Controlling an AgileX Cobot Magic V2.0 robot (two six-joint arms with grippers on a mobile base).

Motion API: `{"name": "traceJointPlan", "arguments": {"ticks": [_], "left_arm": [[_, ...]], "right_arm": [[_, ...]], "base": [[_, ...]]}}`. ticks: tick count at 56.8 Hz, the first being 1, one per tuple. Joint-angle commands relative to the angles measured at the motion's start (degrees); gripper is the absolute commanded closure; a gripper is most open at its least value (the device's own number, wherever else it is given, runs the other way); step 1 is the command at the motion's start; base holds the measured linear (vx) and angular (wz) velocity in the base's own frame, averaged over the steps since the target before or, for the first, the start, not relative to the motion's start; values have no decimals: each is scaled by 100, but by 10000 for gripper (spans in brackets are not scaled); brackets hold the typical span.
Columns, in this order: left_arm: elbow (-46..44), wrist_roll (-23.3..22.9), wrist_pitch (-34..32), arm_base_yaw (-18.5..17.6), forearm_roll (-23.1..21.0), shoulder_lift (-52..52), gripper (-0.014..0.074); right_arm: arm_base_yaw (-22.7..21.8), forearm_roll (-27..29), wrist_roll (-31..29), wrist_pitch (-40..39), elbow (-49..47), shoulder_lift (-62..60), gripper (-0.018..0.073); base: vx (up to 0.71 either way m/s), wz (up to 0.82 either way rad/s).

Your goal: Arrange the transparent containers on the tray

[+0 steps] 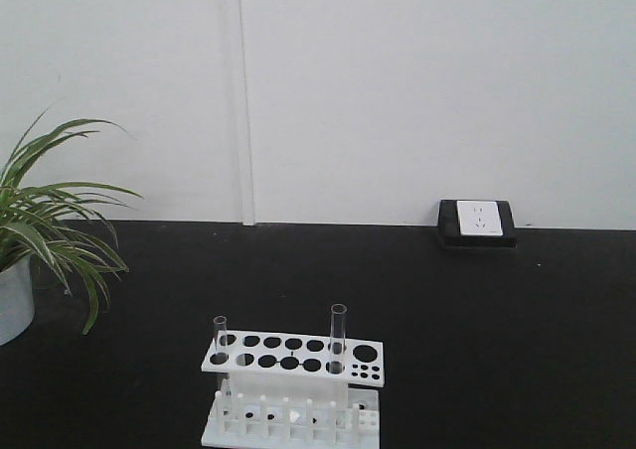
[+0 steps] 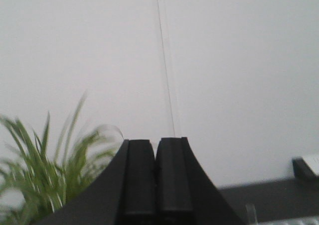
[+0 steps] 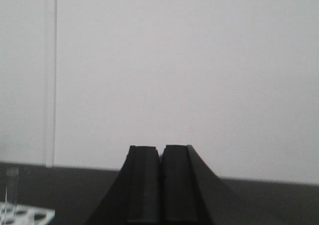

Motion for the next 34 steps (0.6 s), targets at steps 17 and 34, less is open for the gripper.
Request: {"name": "traceJointPlan", "arguments": {"ticks": [17, 34], "left_arm": [[-3069, 364, -237, 10, 55, 3060, 602], [-3327, 323, 22, 10, -62, 4730, 602]], "right_arm": [[-22, -73, -360, -265, -3204, 2624, 571], [-22, 515, -331, -399, -3445, 4459, 571]], "base": [[0, 0], [0, 0]]}}
